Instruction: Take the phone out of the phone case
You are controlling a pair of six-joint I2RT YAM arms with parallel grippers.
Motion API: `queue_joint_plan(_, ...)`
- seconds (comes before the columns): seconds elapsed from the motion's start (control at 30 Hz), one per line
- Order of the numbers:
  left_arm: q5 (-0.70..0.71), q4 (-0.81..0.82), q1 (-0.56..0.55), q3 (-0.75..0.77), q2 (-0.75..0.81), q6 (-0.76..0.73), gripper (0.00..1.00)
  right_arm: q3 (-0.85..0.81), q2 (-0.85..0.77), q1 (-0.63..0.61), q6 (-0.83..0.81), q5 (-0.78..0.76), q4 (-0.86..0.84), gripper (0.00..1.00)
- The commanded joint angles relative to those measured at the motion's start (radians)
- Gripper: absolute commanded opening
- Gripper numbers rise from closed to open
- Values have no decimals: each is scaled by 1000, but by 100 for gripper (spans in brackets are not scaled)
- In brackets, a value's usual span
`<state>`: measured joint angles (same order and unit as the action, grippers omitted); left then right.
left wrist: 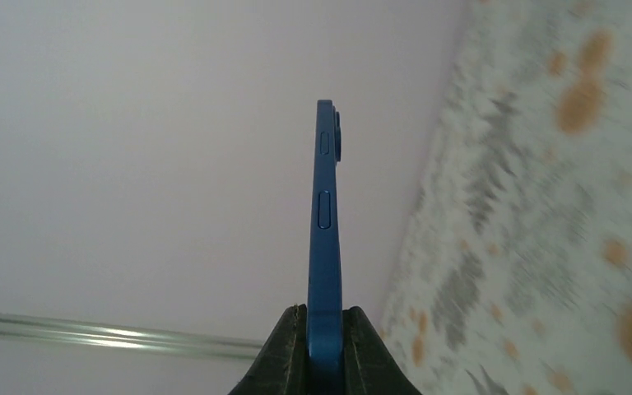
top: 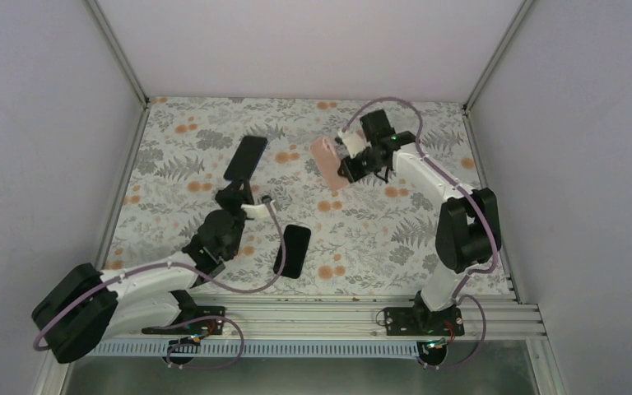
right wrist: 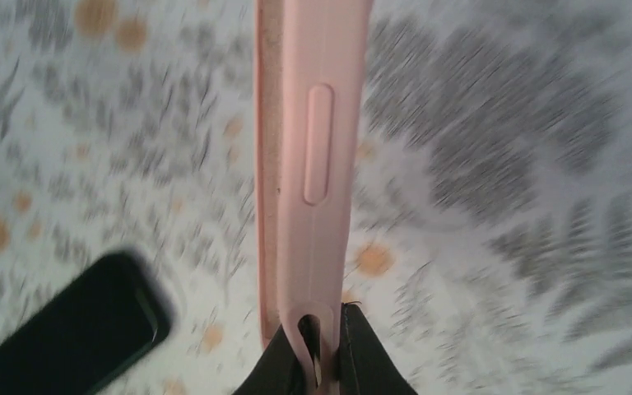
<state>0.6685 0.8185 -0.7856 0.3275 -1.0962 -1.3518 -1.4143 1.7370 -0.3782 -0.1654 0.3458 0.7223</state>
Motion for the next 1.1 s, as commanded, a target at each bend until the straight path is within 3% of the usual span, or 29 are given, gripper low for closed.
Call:
queue_joint_plan(0.0, 35, -219, -1, -77, 112, 87, 2, 128, 33, -8, -113, 189, 144, 3)
queue_joint_plan(0.07, 1, -413, -3, -76, 158, 213, 2, 195, 28, -23, -125, 171, 137, 3)
queue_joint_plan(0.2, -25, -549, -9, -105, 171, 319, 2, 286, 24, -39, -147, 148, 115, 3)
queue_joint_plan(0.43, -70, -589, -38, -112, -69, 429, 2, 327, 50, -40, -138, 70, 93, 5)
queue_joint_plan(0.6, -56, -571, -91, -118, -211, 474, 3, 306, 62, -37, -140, 4, 127, 20)
queue_joint_plan(0.67, -55, -621, -128, -109, -218, 511, 16, 303, 46, -37, -143, -26, 145, 33)
queue_joint_plan(0.73, -77, -748, -166, -83, -189, 580, 42, 304, 10, -37, -157, -59, 170, 55)
queue_joint_plan(0.9, -274, -1131, -201, 78, -39, 717, 84, 325, -139, -48, -178, -208, 194, 98)
queue_joint_plan(0.93, -300, -1197, -203, 119, -13, 735, 97, 326, -175, -52, -177, -245, 191, 99)
queue_joint_plan(1.07, -359, -1397, -157, 280, 80, 755, 100, 306, -287, -92, -189, -280, 193, 100)
